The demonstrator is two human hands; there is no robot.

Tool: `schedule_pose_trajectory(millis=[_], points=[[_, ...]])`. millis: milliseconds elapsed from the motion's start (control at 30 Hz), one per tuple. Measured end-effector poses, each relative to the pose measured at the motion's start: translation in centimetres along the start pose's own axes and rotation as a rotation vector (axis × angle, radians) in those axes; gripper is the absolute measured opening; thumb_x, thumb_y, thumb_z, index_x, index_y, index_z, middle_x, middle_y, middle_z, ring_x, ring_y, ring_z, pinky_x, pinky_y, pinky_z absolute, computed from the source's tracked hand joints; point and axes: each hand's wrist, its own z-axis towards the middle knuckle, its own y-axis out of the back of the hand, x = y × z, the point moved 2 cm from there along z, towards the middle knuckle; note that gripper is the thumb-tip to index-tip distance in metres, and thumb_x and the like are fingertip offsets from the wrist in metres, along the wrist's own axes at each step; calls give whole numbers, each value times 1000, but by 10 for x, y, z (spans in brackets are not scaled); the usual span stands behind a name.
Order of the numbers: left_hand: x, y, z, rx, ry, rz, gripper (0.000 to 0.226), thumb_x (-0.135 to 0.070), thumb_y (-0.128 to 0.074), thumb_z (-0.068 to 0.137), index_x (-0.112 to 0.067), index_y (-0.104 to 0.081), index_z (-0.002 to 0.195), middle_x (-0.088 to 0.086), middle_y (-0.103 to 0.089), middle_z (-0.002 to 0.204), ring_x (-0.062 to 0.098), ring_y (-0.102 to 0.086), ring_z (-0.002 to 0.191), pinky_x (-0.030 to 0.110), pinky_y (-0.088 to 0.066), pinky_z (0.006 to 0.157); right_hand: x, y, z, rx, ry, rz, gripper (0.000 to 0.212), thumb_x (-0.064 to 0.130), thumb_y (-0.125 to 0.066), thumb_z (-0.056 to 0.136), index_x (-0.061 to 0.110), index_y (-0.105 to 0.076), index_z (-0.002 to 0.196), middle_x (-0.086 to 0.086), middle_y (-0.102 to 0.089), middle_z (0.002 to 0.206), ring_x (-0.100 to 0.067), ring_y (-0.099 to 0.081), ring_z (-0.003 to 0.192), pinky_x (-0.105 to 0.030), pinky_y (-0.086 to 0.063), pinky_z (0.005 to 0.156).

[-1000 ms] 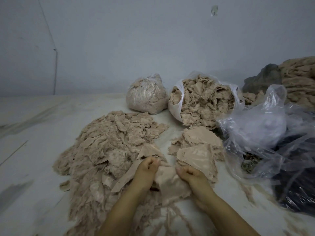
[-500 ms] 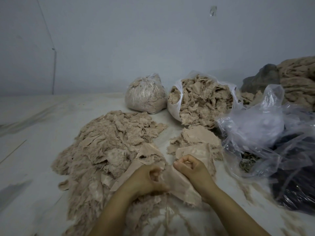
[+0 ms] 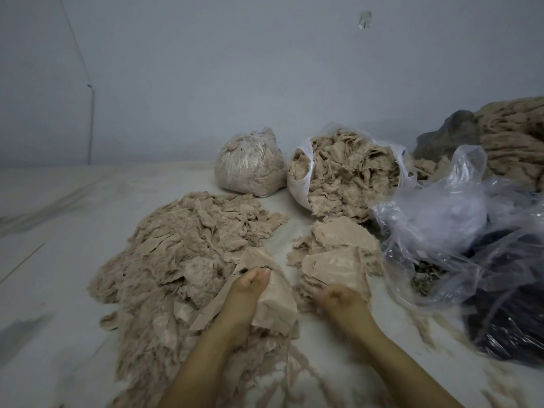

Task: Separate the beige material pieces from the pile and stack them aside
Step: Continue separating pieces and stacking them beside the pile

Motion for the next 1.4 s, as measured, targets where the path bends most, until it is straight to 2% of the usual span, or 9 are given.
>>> schedule_pose_trajectory(millis=[167, 467, 567, 667, 767, 900, 1133, 1267, 1400], points=[[-4, -14, 0, 120, 1, -98, 26, -23, -47, 98, -9, -65, 86, 6, -71, 74, 16, -67, 64, 25, -53, 54, 2, -29, -20, 301, 7, 295, 42, 55, -39, 95, 27, -69, 98, 6, -73, 91, -10, -69, 82, -26, -55, 73], [-8, 18, 13, -182, -75, 31, 25, -26, -45, 99, -13, -62, 86, 4, -69, 76, 18, -62, 68, 29, -47, 62, -13, -19, -11, -63, 40, 372, 44, 49, -51, 85, 12, -45, 63, -1, -37, 49, -12, -33, 44, -24, -27, 45], [-12, 3, 10, -75, -116, 101, 28, -27, -44, 99, -12, -64, 86, 2, -69, 73, 11, -62, 64, 22, -48, 57, -6, -27, -12, 113, -14, 450, 49, 56, -47, 82, 9, -59, 86, -4, -61, 67, -15, -59, 56, -31, -51, 53], [-7, -13, 7, 74, -115, 94, 29, -25, -48, 98, -13, -60, 75, -2, -62, 65, 10, -56, 60, 21, -47, 55, 6, -40, -13, 238, 58, 565, 48, 47, -67, 74, 24, -55, 115, -7, -70, 101, -20, -70, 91, -34, -57, 78], [-10, -17, 10, 107, -104, 96, 25, -24, -51, 97, -9, -62, 80, 4, -62, 69, 14, -57, 63, 24, -48, 56, 18, -30, -3, 142, 129, 667, 36, 19, -77, 72, 20, -61, 105, -13, -72, 93, -22, -70, 79, -31, -56, 64], [-17, -7, 27, 35, -163, 234, 21, -17, -54, 95, -12, -58, 75, -9, -56, 57, 5, -46, 49, 16, -38, 47, 33, 5, 27, -142, 180, 411, 15, 10, -74, 79, 24, -68, 75, 10, -69, 73, 0, -61, 61, -14, -47, 52], [-2, 32, 35, -268, -255, 831, 9, -21, -61, 89, -21, -57, 81, -7, -57, 82, 14, -57, 81, 26, -42, 68, 6, 46, 53, -469, 264, -476, 13, 21, -63, 88, 21, -70, 99, -3, -55, 112, -27, -46, 114, -34, -28, 98], [14, 43, 31, -199, 27, 1270, 50, -33, -60, 88, -17, -44, 133, 9, -48, 130, 27, -45, 121, 34, -40, 97, -17, 17, 49, -87, 158, -806, 36, 44, -48, 96, 33, -56, 128, 2, -43, 138, -25, -29, 133, -39, -24, 106], [7, 47, 23, -302, -98, 914, 27, -14, -58, 90, -16, -65, 116, 3, -70, 101, 15, -59, 83, 23, -41, 67, -14, 12, 44, -162, 170, -876, 36, 44, -43, 98, 33, -53, 130, 1, -43, 138, -23, -30, 130, -33, -17, 103]])
